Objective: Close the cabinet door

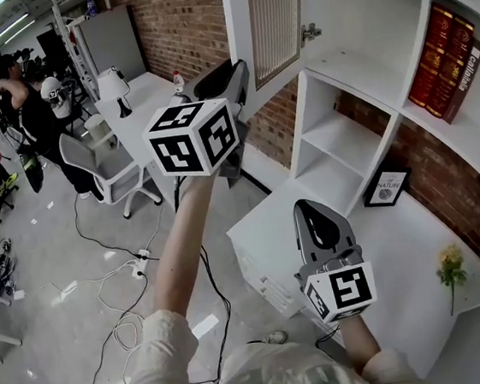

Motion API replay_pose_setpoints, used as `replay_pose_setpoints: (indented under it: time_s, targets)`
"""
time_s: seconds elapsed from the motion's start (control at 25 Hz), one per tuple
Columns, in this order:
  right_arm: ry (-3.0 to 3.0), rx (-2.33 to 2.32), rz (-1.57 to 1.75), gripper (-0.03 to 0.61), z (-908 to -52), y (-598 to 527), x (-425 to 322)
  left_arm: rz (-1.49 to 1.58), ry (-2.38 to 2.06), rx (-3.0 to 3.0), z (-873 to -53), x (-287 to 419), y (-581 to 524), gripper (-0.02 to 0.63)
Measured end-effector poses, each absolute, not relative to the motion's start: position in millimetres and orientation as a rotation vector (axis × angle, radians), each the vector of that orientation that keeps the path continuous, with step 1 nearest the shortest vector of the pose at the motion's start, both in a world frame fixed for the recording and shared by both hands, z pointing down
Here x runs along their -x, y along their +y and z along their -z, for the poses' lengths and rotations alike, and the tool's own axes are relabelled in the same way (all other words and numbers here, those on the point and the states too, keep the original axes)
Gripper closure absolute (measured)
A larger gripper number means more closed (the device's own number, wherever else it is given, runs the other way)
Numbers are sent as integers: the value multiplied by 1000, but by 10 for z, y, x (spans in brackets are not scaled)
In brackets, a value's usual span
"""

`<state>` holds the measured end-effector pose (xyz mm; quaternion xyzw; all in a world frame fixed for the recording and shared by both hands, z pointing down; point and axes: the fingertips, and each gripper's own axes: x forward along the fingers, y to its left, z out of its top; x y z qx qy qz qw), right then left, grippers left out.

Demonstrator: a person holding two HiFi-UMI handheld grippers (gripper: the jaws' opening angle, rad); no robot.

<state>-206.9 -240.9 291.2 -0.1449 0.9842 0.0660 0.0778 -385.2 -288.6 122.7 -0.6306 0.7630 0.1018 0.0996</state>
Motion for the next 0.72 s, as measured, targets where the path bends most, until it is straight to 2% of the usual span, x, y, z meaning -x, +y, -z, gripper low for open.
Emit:
replay_pose_setpoints:
  time_s: [0.72]
  targets:
    - [2934,507,-175,561,-2901,-2405,2006,-350,2181,1904,-1216,3556,-2902,538]
